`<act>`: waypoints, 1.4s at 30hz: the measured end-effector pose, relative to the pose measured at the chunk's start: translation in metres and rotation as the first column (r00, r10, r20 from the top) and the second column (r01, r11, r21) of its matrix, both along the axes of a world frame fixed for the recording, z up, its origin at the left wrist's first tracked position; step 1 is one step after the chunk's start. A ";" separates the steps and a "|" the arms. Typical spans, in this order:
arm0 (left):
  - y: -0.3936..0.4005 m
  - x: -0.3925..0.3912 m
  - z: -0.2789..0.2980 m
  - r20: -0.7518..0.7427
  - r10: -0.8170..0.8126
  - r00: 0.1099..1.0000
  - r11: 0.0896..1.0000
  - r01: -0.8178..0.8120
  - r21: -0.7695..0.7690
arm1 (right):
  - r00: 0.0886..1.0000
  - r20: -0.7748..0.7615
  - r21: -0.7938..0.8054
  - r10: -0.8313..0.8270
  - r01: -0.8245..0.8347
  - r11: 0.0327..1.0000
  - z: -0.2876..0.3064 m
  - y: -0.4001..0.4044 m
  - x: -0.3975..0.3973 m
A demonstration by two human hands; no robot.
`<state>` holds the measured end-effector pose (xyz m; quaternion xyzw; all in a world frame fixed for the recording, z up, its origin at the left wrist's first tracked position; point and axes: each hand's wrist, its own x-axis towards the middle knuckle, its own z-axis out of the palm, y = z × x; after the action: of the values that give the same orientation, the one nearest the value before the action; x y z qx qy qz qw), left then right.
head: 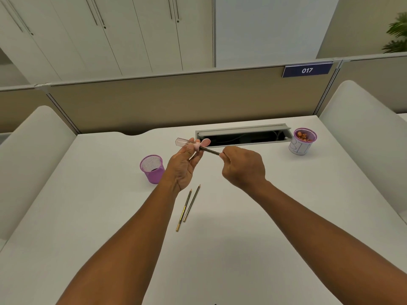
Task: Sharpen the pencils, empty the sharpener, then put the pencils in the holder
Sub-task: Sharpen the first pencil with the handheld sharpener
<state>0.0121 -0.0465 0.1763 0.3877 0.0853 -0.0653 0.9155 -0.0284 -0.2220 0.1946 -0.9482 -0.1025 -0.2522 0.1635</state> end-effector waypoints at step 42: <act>-0.005 0.008 0.018 0.059 -0.067 0.996 0.998 0.068 -0.011 | 0.968 -0.208 -0.010 -0.140 0.141 0.990 0.028 0.014 0.004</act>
<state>0.0196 -0.0511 0.1945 0.3862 0.0451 -0.0854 0.9174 -0.0241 -0.2080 0.2223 -0.9739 -0.0166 -0.1627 0.1573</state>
